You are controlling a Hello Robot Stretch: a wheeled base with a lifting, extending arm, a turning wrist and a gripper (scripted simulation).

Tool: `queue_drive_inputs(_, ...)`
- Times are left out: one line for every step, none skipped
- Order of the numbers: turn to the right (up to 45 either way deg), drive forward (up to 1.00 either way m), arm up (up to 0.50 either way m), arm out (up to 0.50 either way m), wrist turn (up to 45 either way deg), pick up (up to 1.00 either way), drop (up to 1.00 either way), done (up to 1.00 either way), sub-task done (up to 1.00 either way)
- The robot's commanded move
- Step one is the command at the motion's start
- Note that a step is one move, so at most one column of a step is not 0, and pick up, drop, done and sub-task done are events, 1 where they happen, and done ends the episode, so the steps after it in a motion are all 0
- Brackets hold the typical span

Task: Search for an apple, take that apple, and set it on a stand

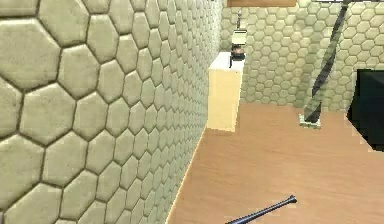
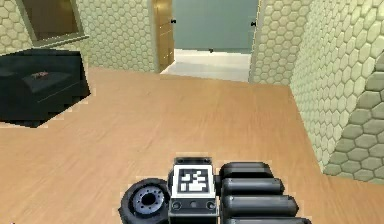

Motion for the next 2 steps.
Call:
queue_drive_inputs(-45.0, 0.0, 0.0, 0.0, 0.0, 0.0, 0.0, 0.0, 0.0)
queue_drive_inputs(-45.0, 0.0, 0.0, 0.0, 0.0, 0.0, 0.0, 0.0, 0.0)
